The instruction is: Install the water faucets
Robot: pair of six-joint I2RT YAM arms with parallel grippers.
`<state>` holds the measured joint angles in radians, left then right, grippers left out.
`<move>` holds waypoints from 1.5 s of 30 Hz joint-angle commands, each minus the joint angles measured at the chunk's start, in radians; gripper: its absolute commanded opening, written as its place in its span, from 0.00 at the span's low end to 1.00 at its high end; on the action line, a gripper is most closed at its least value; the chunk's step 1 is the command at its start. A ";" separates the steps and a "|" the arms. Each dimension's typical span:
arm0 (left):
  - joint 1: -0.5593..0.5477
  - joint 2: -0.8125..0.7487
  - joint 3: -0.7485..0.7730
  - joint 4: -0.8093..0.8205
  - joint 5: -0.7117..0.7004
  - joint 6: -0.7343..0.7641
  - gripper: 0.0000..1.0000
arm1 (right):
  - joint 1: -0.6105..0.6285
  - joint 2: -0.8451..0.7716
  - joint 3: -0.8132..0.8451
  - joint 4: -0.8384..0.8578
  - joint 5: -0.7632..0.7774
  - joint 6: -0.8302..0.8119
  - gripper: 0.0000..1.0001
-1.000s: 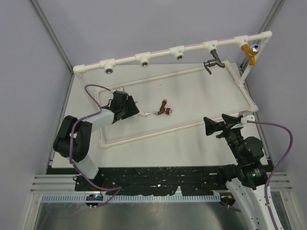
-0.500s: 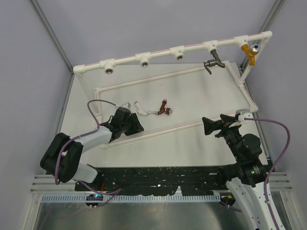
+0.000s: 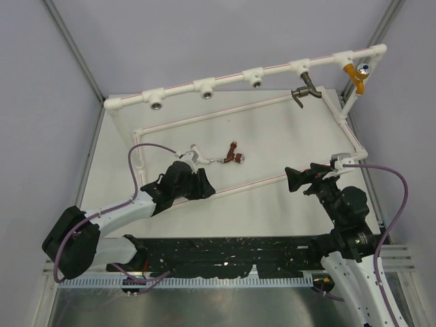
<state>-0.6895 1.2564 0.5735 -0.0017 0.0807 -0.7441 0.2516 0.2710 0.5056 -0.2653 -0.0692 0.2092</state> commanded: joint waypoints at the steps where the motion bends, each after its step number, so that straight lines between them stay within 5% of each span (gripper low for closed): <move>1: -0.004 -0.048 0.026 0.043 -0.071 0.023 0.52 | 0.005 0.017 0.019 0.032 -0.024 -0.001 0.97; 6: 0.080 0.015 0.133 0.022 -0.301 0.049 0.64 | 0.003 0.019 0.021 0.032 -0.038 -0.005 0.97; 10: 0.192 0.121 0.218 0.074 -0.325 0.048 0.72 | 0.003 0.013 0.022 0.029 -0.038 -0.005 0.97; 18: 0.292 0.402 0.457 -0.061 -0.193 0.095 0.75 | 0.005 0.013 0.024 0.026 -0.041 -0.008 0.97; 26: 0.298 0.500 0.488 -0.095 -0.104 0.132 0.72 | 0.005 0.023 0.021 0.034 -0.055 -0.005 0.97; 38: 0.277 0.368 0.299 -0.005 0.071 0.077 0.66 | 0.005 0.040 0.022 0.032 -0.067 -0.008 0.97; 45: 0.266 0.288 0.290 -0.058 -0.142 0.251 0.74 | 0.003 0.046 0.024 0.035 -0.078 -0.011 0.97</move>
<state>-0.4236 1.5875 0.8272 -0.0593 0.0704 -0.6136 0.2535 0.3084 0.5056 -0.2649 -0.1276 0.2085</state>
